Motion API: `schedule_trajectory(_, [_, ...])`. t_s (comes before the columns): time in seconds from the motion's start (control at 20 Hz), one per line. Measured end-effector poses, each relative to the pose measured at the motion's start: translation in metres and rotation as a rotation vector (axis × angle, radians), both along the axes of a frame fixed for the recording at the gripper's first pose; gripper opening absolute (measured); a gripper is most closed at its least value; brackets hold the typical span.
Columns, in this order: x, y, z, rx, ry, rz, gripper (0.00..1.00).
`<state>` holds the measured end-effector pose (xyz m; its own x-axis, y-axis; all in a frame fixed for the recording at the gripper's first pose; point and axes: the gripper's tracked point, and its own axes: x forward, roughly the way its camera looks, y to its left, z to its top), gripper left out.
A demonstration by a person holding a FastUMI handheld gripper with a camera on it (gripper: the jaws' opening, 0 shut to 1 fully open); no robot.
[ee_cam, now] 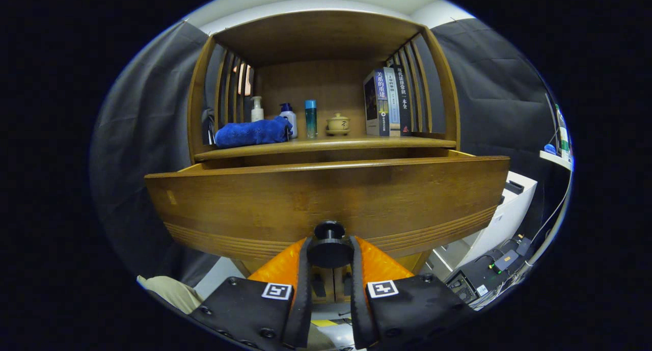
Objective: Pull open the drawer, take out the items inside it, and place them on the countertop above the cabinet.
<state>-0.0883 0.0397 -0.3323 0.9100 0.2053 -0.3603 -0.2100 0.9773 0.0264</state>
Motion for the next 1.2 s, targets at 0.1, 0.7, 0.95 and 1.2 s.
schedule_trajectory(0.1, [-0.017, -0.002, 0.003, 0.003, 0.000, -0.005, 0.40])
schedule_trajectory(0.7, [-0.028, -0.006, 0.055, 0.019, 0.050, -0.058, 0.57])
schedule_trajectory(0.95, [0.002, -0.006, 0.121, 0.061, 0.048, -0.081, 0.89])
schedule_trajectory(1.2, [0.045, 0.003, 0.146, 0.064, 0.163, -0.080, 0.98])
